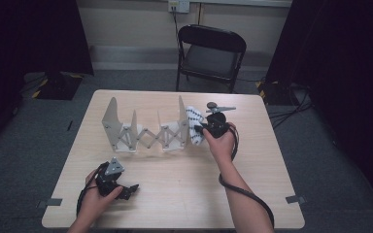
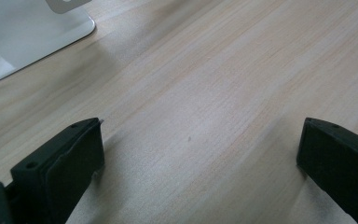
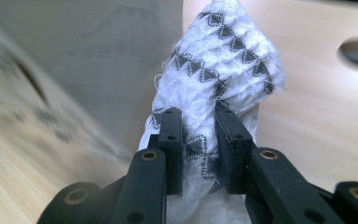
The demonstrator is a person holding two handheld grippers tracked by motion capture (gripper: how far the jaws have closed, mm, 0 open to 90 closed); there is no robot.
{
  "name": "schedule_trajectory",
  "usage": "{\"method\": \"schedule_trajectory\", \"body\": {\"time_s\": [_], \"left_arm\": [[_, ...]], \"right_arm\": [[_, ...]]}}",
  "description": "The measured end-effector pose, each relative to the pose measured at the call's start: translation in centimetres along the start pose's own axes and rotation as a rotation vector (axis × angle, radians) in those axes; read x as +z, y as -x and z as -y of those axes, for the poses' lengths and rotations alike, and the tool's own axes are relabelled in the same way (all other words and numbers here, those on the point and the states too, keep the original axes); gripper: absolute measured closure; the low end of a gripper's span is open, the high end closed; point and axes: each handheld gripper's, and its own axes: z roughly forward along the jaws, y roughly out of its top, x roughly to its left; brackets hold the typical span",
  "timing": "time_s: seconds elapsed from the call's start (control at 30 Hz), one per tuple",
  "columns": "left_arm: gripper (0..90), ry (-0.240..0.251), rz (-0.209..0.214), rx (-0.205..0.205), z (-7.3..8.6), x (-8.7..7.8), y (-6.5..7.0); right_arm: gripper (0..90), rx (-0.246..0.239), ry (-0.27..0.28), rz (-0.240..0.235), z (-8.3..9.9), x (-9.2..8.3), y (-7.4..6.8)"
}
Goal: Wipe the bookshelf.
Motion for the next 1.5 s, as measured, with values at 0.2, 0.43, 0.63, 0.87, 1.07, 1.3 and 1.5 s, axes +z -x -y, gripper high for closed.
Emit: {"method": "schedule_trajectory", "body": {"time_s": [0.2, 0.43, 0.63, 0.87, 1.07, 1.3, 1.5], "left_arm": [[0.1, 0.006, -0.002, -0.010, 0.0, 0.0, 0.1], [0.1, 0.000, 0.000, -0.001, 0.0, 0.0, 0.0], [0.1, 0.000, 0.000, 0.000, 0.0, 0.0, 0.0], [0.1, 0.000, 0.000, 0.000, 0.0, 0.0, 0.0], [0.1, 0.000, 0.000, 0.001, 0.0, 0.0, 0.0], [0.1, -0.001, 0.000, 0.000, 0.0, 0.0, 0.0], [0.1, -0.001, 0.001, 0.001, 0.0, 0.0, 0.0]], "right_arm": [[73.6, -0.012, 0.069, -0.001, -3.3, -1.3, -0.7], [73.4, -0.055, 0.042, 0.015, -3.7, 0.4, -1.3], [73.4, -0.031, -0.006, 0.008, -0.9, 2.2, -1.0], [73.3, 0.005, -0.052, -0.004, 2.3, 4.0, -0.5], [72.3, -0.001, -0.079, -0.008, 3.7, 4.6, -0.5], [70.5, -0.007, -0.100, -0.004, 5.2, 5.1, -0.5], [71.9, 0.005, -0.103, -0.016, 5.6, 4.7, -0.6]]}}
